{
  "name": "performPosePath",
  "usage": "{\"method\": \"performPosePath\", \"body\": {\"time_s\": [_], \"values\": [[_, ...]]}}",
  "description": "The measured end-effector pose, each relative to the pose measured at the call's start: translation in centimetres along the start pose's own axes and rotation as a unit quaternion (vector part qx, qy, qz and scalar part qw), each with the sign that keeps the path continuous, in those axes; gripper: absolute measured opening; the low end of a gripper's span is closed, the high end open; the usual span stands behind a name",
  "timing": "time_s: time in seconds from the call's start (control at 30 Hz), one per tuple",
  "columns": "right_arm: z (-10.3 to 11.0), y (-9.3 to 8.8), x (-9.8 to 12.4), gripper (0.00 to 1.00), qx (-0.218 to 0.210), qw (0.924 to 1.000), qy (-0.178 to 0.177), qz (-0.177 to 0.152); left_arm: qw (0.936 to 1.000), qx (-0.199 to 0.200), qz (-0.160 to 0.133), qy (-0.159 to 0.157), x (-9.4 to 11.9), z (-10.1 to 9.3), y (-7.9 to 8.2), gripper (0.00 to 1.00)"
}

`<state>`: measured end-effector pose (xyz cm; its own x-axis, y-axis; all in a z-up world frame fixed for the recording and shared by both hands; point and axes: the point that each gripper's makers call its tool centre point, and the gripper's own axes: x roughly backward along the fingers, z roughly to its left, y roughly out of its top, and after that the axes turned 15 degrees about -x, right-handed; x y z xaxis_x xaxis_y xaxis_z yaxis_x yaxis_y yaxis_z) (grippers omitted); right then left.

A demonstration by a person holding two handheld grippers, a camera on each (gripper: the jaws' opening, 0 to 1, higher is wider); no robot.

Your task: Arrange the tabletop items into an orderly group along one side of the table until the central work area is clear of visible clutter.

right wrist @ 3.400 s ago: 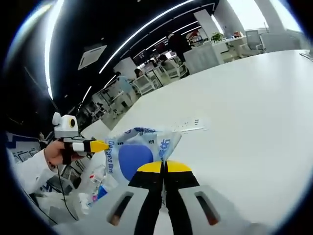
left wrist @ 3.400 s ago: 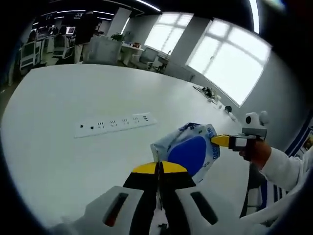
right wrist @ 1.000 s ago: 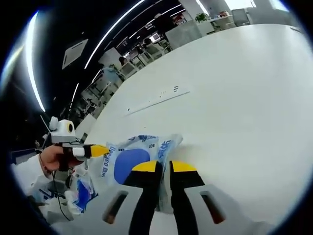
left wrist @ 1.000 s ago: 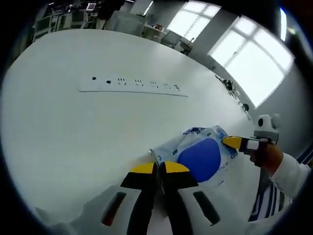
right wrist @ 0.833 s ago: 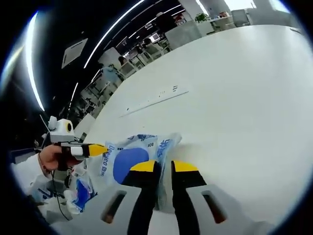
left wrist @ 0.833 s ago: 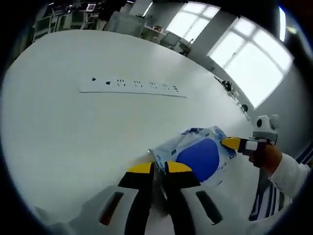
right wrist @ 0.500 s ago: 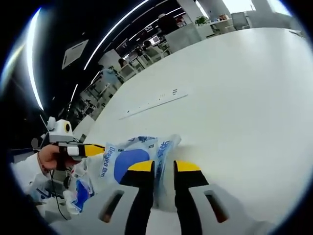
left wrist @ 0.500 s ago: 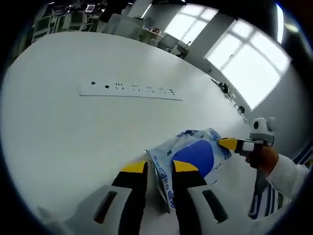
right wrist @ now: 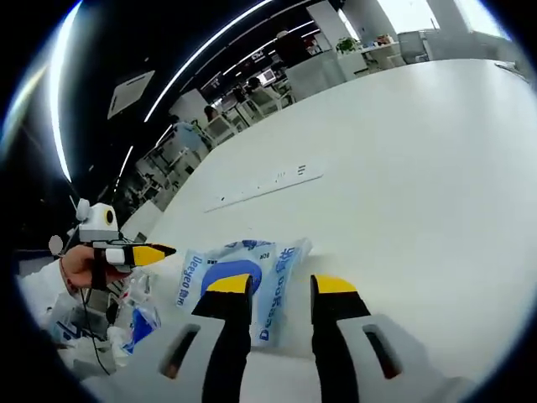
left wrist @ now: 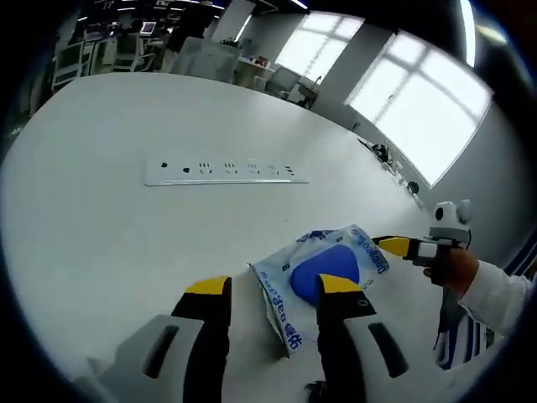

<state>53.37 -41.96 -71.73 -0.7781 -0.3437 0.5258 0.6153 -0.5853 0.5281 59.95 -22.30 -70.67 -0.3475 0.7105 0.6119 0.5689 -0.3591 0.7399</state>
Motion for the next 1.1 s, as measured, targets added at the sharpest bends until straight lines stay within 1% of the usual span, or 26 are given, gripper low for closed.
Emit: {"method": "performPosePath", "body": {"time_s": [0.23, 0.33, 0.4, 0.63, 0.73, 0.8, 1.0, 1.1], "values": [[0.9, 0.8, 1.4, 0.31, 0.003, 0.9998, 0.008, -0.020, 0.9998, -0.005, -0.014, 0.009, 1.7, 0.1, 0.9, 0.46], [1.6, 1.0, 2.2, 0.32, 0.006, 0.9995, 0.013, -0.028, 0.9997, -0.012, -0.016, 0.014, 2.8, -0.2, 1.0, 0.50], [2.1, 1.2, 2.7, 0.34, 0.004, 0.9991, 0.021, -0.036, 0.9996, -0.013, -0.018, 0.016, 3.4, -0.3, 1.1, 0.52], [4.9, 0.6, 4.6, 0.39, 0.011, 0.9979, 0.042, -0.049, 0.9992, -0.018, -0.031, 0.021, 5.8, -0.9, 1.4, 0.55], [5.5, 0.5, 5.0, 0.40, 0.019, 0.9974, 0.050, -0.049, 0.9988, -0.019, -0.040, 0.023, 6.8, -1.0, 1.7, 0.57], [6.2, 0.1, 5.8, 0.42, 0.021, 0.9970, 0.056, -0.050, 0.9985, -0.019, -0.045, 0.025, 7.7, -1.2, 1.8, 0.58], [7.4, -0.1, 6.5, 0.43, 0.025, 0.9961, 0.066, -0.053, 0.9976, -0.024, -0.058, 0.029, 10.1, -1.5, 1.9, 0.61], [7.6, -0.1, 6.5, 0.43, 0.027, 0.9955, 0.074, -0.052, 0.9970, -0.026, -0.065, 0.033, 11.4, -1.7, 1.9, 0.62]]}}
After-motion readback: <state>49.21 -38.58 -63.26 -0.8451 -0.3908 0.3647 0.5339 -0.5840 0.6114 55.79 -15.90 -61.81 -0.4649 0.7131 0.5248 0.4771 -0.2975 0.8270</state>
